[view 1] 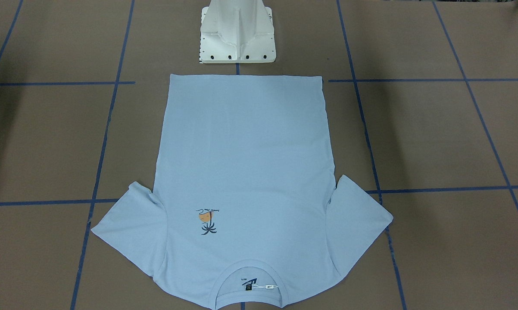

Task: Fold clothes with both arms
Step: 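Move the right gripper toward the sleeve nearest it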

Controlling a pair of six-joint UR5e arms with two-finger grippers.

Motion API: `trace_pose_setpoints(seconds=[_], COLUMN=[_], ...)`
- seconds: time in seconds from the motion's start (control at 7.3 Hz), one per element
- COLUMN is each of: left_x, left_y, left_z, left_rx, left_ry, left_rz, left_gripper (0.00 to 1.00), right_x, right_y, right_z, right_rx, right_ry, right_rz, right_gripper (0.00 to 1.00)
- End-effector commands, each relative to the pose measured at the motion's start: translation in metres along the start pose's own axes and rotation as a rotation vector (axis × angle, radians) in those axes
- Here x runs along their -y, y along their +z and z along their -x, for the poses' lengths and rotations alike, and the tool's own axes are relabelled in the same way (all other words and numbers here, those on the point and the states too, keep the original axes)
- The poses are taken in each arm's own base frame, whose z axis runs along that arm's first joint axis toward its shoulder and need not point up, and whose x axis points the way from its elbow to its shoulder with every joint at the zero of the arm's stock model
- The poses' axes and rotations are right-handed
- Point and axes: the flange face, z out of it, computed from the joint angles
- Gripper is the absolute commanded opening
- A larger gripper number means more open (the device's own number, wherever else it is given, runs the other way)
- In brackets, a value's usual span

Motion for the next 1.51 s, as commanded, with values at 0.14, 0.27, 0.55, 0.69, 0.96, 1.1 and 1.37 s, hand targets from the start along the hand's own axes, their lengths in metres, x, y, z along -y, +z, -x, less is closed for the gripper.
trace_pose_setpoints(seconds=[0.14, 0.27, 0.55, 0.69, 0.96, 1.1, 1.37], left_x=[0.010, 0.010, 0.005, 0.003, 0.001, 0.001, 0.000], left_y=[-0.006, -0.008, -0.010, -0.010, -0.009, -0.009, -0.009], left_z=[-0.004, -0.006, -0.010, -0.010, -0.010, -0.009, -0.010], left_rx=[0.001, 0.002, 0.010, 0.010, 0.010, 0.010, 0.007], left_ry=[-0.182, -0.181, -0.139, -0.139, -0.142, -0.143, -0.146], left_rz=[-0.041, -0.069, -0.109, -0.109, -0.106, -0.104, -0.103], left_gripper=[1.00, 0.99, 1.00, 1.00, 1.00, 1.00, 1.00], right_x=[0.090, 0.121, 0.148, 0.159, 0.168, 0.162, 0.152], right_y=[0.033, 0.060, 0.123, 0.157, 0.225, 0.244, 0.274], right_z=[0.070, 0.111, 0.200, 0.240, 0.300, 0.299, 0.289], right_rx=[0.032, -0.015, -0.004, 0.029, -0.007, -0.005, -0.007], right_ry=[0.262, 0.331, 0.386, 0.429, 0.424, 0.412, 0.396], right_rz=[-0.043, -0.063, -0.123, -0.158, -0.229, -0.219, -0.227], right_gripper=[1.00, 0.99, 0.98, 0.93, 0.72, 0.68, 0.54])
